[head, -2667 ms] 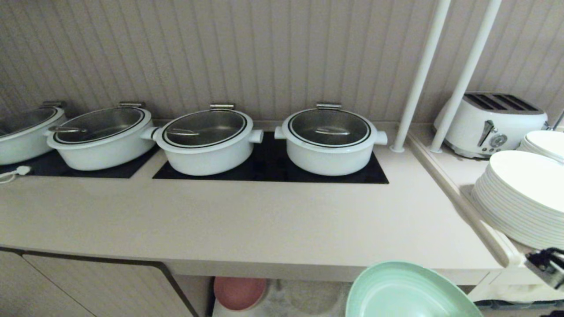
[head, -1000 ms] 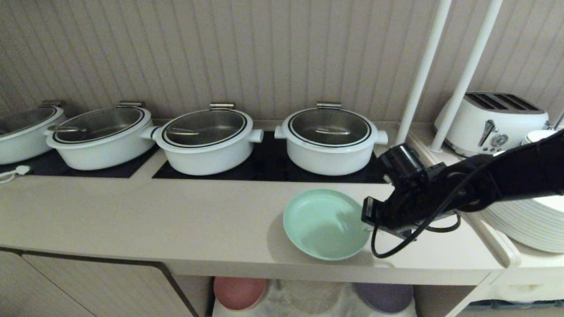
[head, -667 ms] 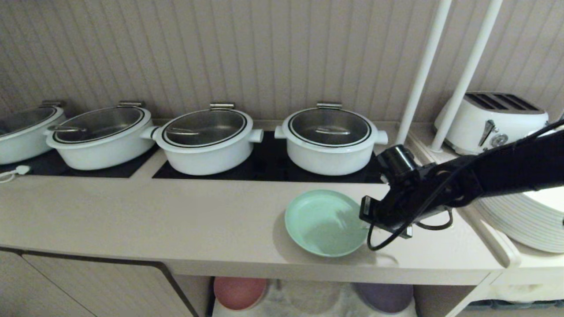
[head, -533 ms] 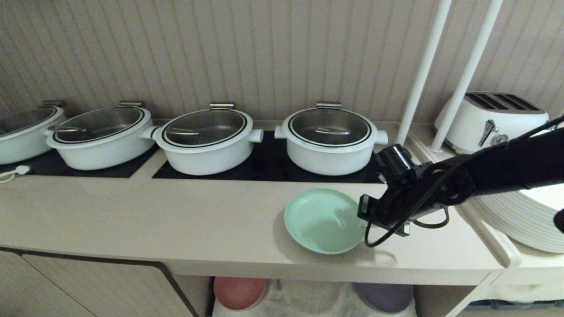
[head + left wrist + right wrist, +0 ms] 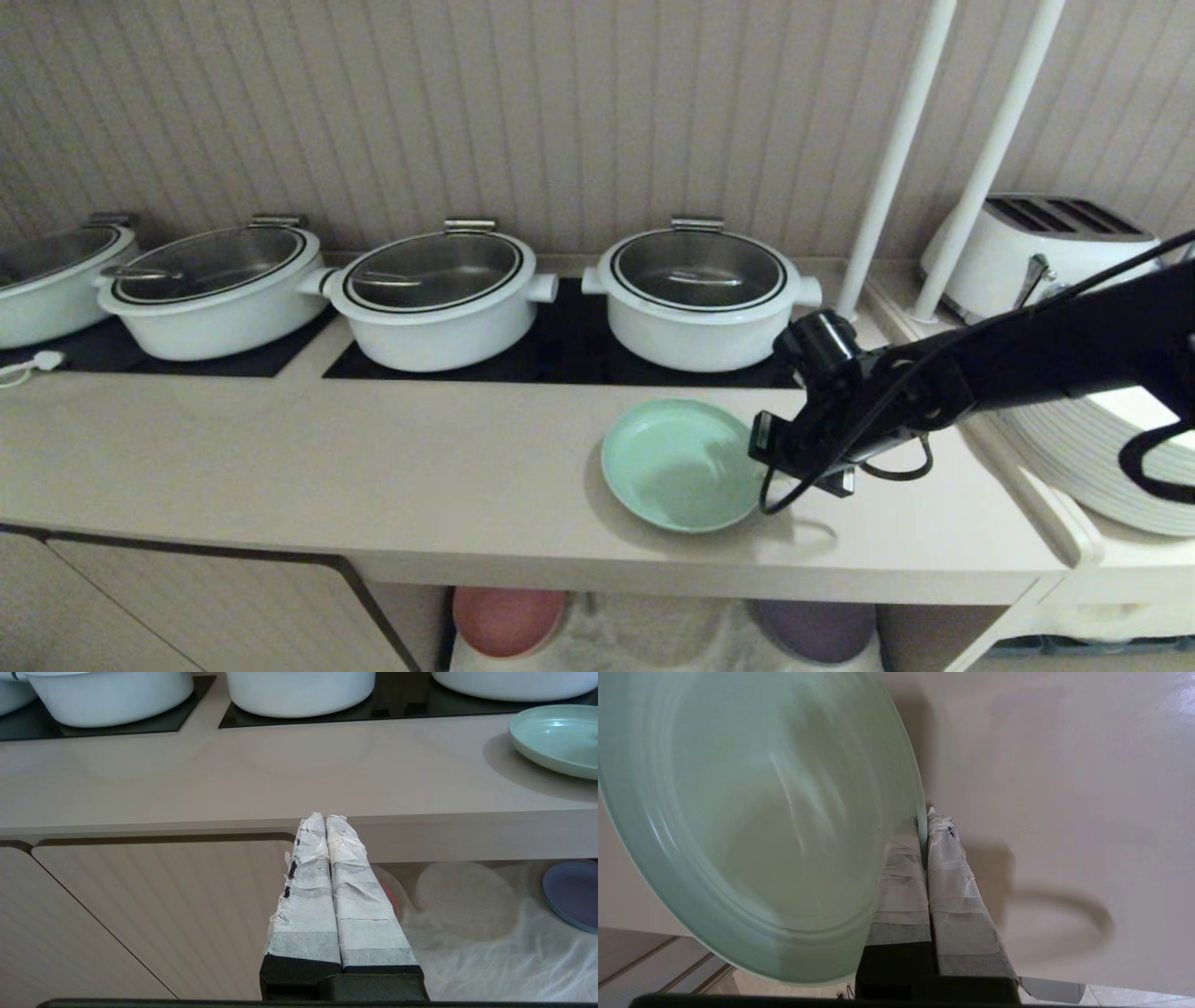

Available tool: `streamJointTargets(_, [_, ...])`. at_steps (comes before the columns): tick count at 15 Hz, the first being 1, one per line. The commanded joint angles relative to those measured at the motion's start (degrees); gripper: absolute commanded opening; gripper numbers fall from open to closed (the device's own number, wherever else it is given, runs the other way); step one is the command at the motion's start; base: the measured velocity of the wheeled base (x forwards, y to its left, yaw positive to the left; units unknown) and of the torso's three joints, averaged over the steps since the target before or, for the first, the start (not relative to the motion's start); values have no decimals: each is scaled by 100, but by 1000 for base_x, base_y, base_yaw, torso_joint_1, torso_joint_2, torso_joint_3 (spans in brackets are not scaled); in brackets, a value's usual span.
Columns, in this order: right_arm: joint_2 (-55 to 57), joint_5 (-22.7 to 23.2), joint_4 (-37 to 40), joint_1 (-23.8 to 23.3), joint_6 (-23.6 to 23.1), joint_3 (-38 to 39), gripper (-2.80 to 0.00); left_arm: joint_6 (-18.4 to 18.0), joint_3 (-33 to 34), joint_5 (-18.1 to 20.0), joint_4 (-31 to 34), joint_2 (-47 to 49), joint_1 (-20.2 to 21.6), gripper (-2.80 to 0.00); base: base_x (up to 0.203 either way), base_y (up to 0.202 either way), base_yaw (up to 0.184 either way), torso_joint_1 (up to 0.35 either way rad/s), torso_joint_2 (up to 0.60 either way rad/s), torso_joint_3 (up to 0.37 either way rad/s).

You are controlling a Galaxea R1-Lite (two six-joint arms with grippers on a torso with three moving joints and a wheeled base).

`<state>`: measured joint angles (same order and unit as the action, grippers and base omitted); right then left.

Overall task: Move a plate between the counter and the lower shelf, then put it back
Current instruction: Put the plate

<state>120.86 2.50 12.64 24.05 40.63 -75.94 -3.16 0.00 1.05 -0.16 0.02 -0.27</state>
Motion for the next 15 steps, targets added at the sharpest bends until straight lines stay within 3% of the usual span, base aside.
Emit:
streamJointTargets(1, [61,-4,-5,-34,41,0,-280,-1,0,0,-2,-2,0,-280,0,0,0,0,0,0])
streamJointTargets(15, [114,-4,1,-94,59,9,-280,-1,0,0,-2,-2,0,-280,0,0,0,0,0,0])
